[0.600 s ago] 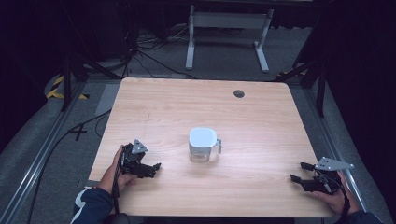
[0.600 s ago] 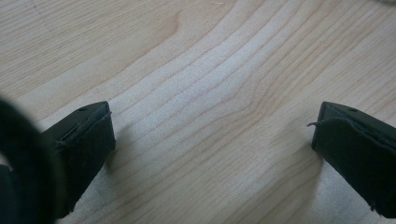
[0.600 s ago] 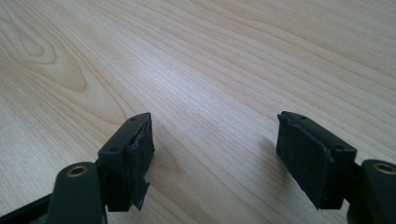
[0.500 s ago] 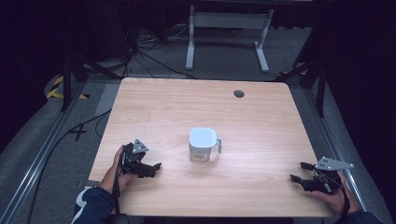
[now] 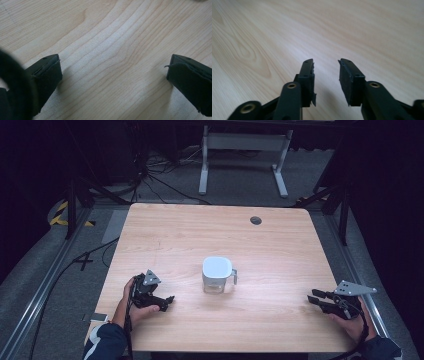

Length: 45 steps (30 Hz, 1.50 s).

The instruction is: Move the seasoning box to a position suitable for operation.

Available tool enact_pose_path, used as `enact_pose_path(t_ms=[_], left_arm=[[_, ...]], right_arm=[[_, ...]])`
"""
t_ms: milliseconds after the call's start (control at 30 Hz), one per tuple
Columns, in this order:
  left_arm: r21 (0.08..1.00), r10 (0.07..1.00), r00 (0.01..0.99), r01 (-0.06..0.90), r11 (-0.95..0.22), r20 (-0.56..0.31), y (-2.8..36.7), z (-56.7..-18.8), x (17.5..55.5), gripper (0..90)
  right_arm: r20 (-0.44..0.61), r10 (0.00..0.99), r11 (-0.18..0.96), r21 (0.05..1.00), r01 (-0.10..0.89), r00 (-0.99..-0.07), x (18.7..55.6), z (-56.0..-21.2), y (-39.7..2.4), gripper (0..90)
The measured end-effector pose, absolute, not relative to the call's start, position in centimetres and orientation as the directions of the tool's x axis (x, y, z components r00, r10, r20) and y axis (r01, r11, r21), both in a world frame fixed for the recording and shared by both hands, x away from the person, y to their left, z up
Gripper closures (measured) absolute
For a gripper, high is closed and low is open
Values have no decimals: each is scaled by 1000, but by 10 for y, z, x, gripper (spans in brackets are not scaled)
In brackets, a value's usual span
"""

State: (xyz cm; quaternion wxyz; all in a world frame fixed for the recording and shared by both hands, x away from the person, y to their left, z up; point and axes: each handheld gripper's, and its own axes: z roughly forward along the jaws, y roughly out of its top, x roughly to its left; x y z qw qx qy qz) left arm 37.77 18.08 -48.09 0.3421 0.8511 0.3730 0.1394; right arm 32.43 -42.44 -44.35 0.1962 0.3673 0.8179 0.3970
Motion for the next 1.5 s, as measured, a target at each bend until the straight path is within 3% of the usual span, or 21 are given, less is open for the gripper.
enact_pose_path(t_ms=[167, 367, 700, 1100, 1500], left_arm=[[690, 748, 664, 550, -471, -18, 178, -481, 375, 1], [687, 754, 656, 557, -467, -20, 178, -481, 374, 4], [689, 757, 653, 558, -463, -19, 178, -481, 373, 7], [688, 757, 653, 558, -464, -19, 178, -481, 373, 7], [691, 763, 646, 562, -455, -23, 176, -481, 373, 9]], right_arm=[[8, 742, 343, 854, 391, -670, 329, -428, -410, 789], [-43, 655, 415, 854, 312, -754, 338, -419, -373, 894], [-96, 545, 474, 855, 211, -833, 353, -405, -321, 899], [-142, 421, 441, 895, 65, -896, 368, -368, -229, 900], [-142, 406, 455, 888, 65, -903, 391, -373, -193, 900]])
